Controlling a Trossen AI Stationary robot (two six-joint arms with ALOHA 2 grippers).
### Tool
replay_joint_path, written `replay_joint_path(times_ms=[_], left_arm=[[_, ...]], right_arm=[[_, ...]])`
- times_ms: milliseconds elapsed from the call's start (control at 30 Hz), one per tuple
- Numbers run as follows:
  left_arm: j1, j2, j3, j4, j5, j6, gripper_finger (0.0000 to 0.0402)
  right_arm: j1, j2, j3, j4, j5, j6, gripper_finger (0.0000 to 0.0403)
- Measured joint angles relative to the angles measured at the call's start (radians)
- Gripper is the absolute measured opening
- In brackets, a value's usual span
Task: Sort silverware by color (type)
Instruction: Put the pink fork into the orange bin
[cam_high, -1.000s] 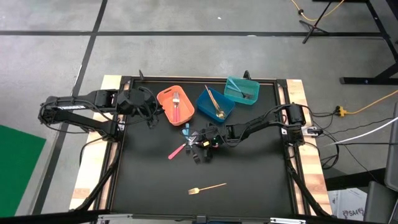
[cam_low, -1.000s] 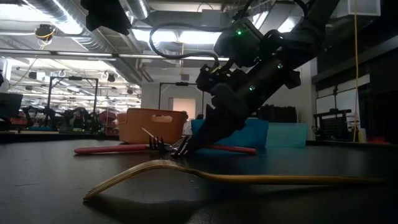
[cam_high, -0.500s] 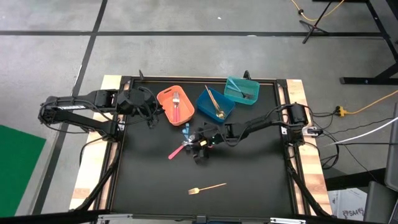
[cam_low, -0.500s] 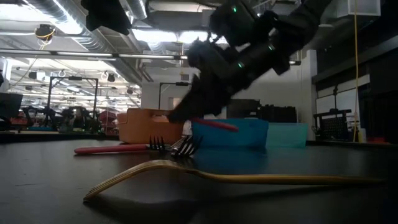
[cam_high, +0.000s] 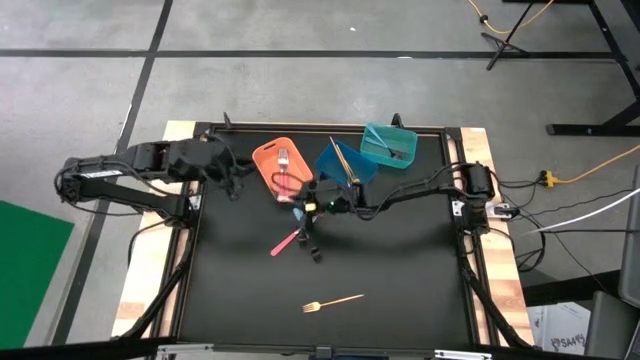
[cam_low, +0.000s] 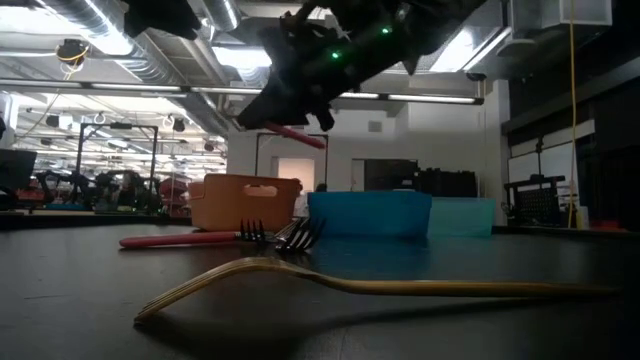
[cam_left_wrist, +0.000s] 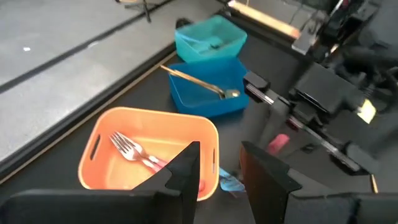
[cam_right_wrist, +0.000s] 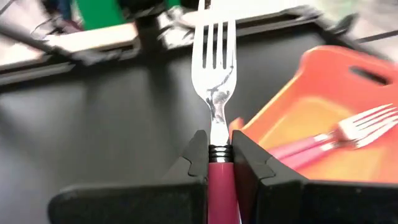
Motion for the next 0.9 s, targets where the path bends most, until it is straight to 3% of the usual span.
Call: replay_joint_path(times_ms=[233, 433, 633, 900], left_arm=[[0.000, -0.054, 0.000, -0.004, -0.039, 0.000, 0.0108], [0.000, -0.056, 0.000, -0.020, -0.052, 0.000, 0.0108], [0.000, -0.055, 0.000, -0.024, -0.052, 0.000, 0.0108], [0.000, -0.055, 0.000, -0.024, -0.052, 0.000, 0.0108]], right_arm=[[-0.093, 0.000, 0.049, 0.019, 0.020, 0.129, 0.0025], [-0.166, 0.006, 0.049, 0.055, 0.021, 0.375, 0.0026], [-0.187, 0.071, 0.050, 0.239, 0.023, 0.548, 0.0026], [-0.184, 0.148, 0.050, 0.385, 0.202, 0.633, 0.0026]])
